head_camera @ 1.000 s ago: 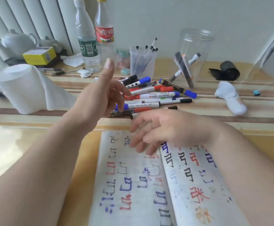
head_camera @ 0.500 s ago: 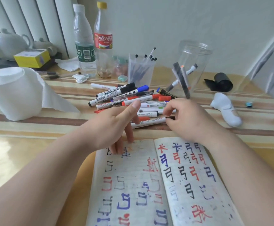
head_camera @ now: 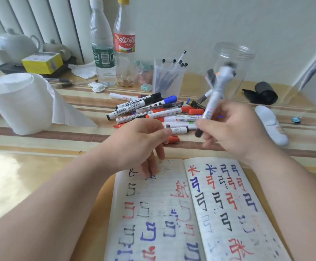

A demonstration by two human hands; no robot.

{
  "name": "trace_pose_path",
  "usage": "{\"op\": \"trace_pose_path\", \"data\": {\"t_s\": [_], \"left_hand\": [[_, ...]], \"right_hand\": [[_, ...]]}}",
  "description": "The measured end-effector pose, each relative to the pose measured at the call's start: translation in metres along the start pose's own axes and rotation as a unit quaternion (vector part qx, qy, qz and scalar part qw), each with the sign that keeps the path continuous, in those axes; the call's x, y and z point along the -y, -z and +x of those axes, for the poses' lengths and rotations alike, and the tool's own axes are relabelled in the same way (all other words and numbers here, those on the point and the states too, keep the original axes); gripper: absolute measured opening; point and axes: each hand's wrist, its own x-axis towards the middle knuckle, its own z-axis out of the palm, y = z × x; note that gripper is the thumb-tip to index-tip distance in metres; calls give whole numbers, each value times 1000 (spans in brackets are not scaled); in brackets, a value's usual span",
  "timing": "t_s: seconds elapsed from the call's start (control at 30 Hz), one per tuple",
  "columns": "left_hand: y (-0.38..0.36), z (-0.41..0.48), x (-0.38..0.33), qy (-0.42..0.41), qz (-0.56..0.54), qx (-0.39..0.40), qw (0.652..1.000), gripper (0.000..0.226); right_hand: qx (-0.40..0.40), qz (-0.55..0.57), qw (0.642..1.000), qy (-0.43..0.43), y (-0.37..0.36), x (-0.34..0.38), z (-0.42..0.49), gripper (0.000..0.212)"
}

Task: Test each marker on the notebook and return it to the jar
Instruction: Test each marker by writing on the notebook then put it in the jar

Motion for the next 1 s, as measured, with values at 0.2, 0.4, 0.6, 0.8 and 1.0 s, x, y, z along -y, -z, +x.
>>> {"op": "trace_pose_path", "data": {"t_s": [0.2, 0.4, 0.6, 0.8, 1.0], "left_hand": [[-2, -5, -7, -149, 149, -55, 976, 34], [-5, 3, 0, -155, 141, -82, 974, 23], [-5, 6, 2, -167, 155, -14, 974, 46], [-1, 2, -4, -160, 76, 65, 982, 44], [18, -5, -6, -110, -63, 84, 988, 49]], "right_hand": [[103, 300, 945, -87, -27, 7, -15, 4], [140, 366, 914, -101, -35, 9, -16, 16], [100, 331, 934, -92, -37, 12, -18, 15], [131, 348, 926, -72, -34, 15, -20, 18], [28, 450, 892, -43, 3, 14, -1, 23]]}}
